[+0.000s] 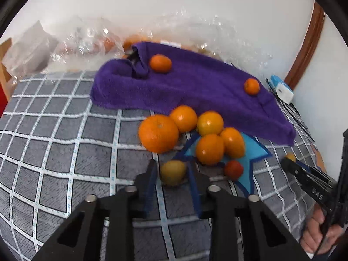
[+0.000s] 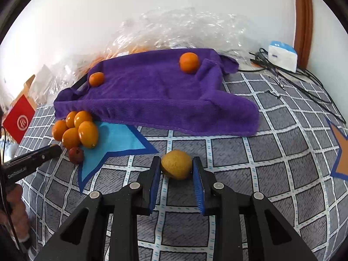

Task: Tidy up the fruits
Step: 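Lift the yellow-green fruit with the right gripper and carry it over the towel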

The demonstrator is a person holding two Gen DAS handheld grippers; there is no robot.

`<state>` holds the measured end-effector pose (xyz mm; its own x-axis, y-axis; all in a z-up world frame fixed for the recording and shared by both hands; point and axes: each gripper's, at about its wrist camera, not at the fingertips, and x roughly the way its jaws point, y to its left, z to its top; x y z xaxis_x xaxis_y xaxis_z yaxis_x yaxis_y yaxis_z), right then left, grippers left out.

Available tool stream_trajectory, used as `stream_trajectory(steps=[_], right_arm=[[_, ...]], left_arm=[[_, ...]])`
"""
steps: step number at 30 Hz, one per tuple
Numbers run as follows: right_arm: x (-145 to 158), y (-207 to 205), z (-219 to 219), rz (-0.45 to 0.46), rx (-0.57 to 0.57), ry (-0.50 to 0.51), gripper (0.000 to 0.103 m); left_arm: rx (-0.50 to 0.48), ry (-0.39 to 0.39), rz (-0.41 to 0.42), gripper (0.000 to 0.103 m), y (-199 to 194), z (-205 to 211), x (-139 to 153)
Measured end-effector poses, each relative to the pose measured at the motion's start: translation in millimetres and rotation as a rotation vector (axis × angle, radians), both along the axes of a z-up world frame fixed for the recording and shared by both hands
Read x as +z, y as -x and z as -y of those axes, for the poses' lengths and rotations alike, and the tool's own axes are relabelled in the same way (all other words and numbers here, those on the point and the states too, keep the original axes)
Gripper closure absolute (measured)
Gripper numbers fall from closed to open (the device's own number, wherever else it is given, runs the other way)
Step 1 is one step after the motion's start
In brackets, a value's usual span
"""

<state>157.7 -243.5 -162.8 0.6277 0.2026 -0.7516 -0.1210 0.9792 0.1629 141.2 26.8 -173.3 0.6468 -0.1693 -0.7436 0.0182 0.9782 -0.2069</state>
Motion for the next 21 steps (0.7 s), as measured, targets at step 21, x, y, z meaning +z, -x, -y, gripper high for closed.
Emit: stream_trajectory(steps=[21], right_arm=[[2.5, 3.7, 0.8, 0.018, 0.025, -0.031, 0.074]], left_arm=[[0.074, 0.051, 0.211, 0.079, 32.5, -17.6, 24.4]])
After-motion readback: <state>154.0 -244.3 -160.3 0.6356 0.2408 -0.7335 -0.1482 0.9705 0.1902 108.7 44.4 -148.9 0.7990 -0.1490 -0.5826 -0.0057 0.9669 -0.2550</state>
